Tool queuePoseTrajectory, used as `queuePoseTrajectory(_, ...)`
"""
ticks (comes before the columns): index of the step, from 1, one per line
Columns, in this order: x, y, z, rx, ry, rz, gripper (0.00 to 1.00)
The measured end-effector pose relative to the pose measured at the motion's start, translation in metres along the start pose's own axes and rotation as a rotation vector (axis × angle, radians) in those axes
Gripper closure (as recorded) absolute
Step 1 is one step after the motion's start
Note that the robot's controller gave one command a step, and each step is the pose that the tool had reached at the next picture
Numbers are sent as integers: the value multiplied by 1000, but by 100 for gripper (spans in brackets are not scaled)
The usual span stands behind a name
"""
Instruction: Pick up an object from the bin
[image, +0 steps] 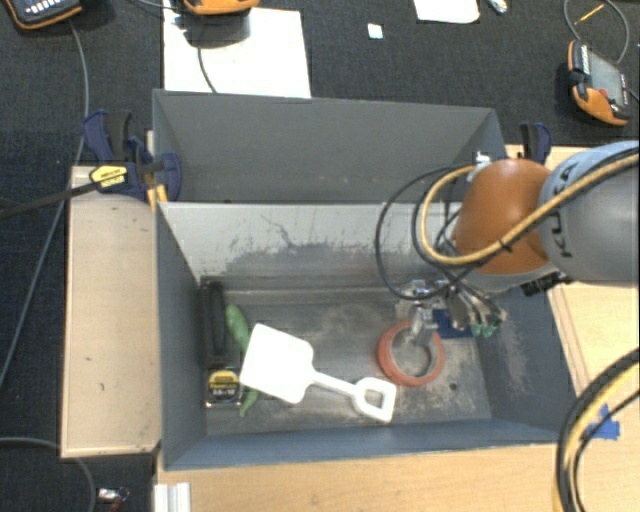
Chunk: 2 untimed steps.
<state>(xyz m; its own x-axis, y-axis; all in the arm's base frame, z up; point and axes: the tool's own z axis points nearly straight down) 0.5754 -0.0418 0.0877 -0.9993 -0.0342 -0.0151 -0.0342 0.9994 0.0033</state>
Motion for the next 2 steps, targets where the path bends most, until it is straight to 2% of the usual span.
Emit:
queuePoseTrajectory(1,3,-8,3,-2,4,18,100)
queuePoseTrajectory(2,3,-11,-9,0,-4,-1,100)
